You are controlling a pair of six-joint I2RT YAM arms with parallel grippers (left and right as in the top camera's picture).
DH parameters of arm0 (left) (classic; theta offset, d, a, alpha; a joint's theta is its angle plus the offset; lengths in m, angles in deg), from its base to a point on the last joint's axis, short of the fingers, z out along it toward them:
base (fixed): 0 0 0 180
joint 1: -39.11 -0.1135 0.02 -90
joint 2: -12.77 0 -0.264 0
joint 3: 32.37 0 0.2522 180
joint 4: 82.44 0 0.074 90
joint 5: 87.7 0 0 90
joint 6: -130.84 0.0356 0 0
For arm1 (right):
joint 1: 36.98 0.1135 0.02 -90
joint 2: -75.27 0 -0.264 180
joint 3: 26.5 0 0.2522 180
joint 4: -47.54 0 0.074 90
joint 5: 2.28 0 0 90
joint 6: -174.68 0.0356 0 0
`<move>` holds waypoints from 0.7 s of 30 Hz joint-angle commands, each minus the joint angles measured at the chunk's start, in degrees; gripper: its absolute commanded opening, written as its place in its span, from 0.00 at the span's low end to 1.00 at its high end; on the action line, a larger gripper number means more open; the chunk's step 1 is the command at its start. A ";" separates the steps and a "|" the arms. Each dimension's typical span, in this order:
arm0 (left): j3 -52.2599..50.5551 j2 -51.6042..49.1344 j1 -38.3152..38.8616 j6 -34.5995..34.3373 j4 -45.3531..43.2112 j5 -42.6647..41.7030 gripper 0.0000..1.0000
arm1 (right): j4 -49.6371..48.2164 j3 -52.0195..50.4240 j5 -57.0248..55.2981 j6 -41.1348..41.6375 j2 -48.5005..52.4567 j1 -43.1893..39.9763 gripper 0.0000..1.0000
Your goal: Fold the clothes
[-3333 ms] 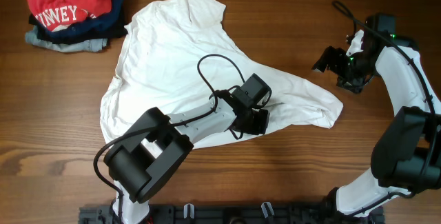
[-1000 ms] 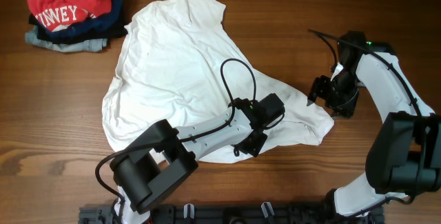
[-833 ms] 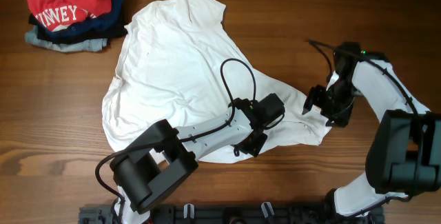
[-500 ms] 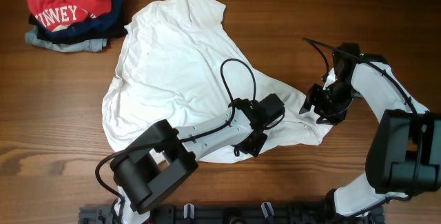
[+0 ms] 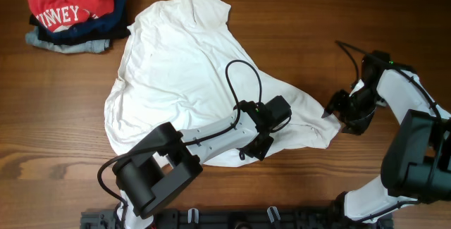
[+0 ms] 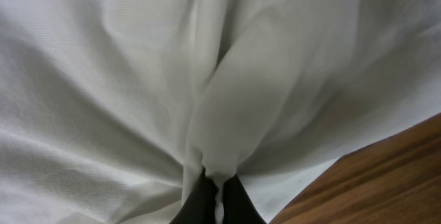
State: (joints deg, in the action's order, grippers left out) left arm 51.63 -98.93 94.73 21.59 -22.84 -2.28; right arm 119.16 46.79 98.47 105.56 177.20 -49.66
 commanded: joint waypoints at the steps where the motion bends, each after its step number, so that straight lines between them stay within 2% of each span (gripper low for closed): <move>1: -2.08 -1.66 -0.02 -0.76 -0.81 2.73 0.04 | -1.79 -2.16 3.28 -1.36 -0.13 0.35 0.45; 5: -2.08 -1.66 -0.02 -0.74 -0.76 2.73 0.04 | -4.20 -2.12 3.04 0.31 -0.15 0.35 0.20; 8: -2.08 -1.66 -0.02 -0.74 -0.46 2.73 0.04 | -4.66 -0.57 2.14 1.22 -0.15 0.35 0.10; 12: -2.08 -1.66 -0.02 -0.76 -0.13 2.75 0.04 | -4.24 7.87 2.21 2.27 -0.15 0.35 0.04; 16: -2.08 -1.66 -0.02 -1.20 -1.33 2.75 0.04 | -4.96 16.04 0.81 6.64 -0.15 0.24 0.04; 21: -2.08 -1.66 -0.02 -2.27 -1.73 2.75 0.04 | -9.94 17.88 -0.55 8.22 -0.15 0.24 0.04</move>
State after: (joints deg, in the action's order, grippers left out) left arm 51.63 -98.91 94.73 20.74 -25.55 -1.78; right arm 112.17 62.35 101.00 111.25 177.20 -48.99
